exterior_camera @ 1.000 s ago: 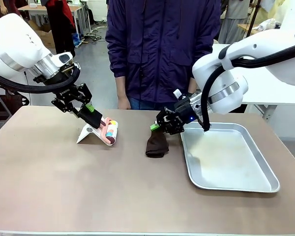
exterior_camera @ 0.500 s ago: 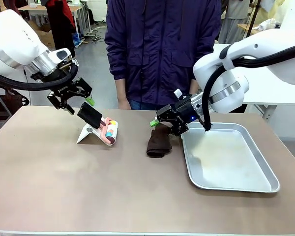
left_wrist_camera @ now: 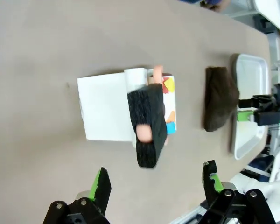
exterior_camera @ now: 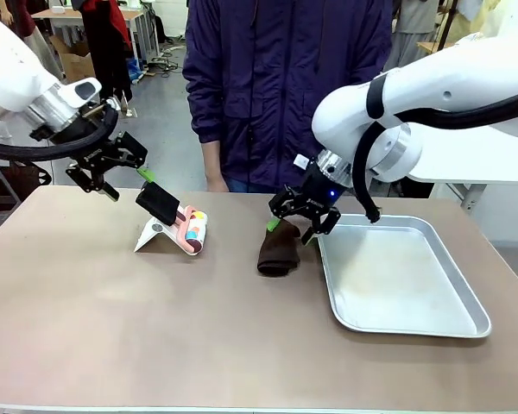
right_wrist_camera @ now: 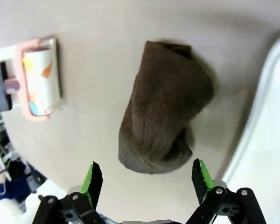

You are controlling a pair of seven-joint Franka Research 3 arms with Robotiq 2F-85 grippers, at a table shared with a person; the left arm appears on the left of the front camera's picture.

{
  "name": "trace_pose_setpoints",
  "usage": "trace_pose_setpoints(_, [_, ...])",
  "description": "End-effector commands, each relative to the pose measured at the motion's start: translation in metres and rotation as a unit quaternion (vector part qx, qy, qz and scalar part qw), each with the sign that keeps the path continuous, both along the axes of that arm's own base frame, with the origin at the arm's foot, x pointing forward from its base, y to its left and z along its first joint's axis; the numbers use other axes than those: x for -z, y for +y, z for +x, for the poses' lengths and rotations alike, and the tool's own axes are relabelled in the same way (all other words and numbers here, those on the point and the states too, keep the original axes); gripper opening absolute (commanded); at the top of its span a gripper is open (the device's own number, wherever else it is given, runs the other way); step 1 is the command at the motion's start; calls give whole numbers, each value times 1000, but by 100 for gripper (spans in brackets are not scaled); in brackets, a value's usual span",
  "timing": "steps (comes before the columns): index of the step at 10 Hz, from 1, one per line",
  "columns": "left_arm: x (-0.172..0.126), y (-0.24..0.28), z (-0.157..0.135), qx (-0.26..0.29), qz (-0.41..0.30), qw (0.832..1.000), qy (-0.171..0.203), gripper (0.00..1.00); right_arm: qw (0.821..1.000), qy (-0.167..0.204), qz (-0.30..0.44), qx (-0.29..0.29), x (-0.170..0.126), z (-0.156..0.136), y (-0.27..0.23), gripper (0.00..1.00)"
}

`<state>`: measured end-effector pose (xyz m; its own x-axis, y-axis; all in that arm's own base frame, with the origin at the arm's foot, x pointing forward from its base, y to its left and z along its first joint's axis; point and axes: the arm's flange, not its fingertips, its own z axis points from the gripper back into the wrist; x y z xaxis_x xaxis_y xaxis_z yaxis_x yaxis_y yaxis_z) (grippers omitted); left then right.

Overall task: Clean the surface of the table.
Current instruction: Return the Lint Roller and towel to their original positions.

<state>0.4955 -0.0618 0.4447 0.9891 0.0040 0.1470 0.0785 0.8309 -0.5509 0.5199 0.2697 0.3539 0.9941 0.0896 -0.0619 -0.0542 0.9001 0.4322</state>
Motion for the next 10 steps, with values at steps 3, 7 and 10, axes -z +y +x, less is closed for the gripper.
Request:
trace_pose_setpoints(3, [-1, 70, -96, 66, -102, 992, -20, 100, 997, 5, 67, 45, -42, -18, -57, 100])
trace_pose_setpoints(7, [34, 110, -158, 92, -243, 965, -37, 100, 964, 12, 254, 73, -45, -79, -171, 100])
trace_pose_setpoints(10, [50, 149, -153, 101, -317, 942, -53, 100, 930, -9, 354, 99, -41, -114, -241, 100])
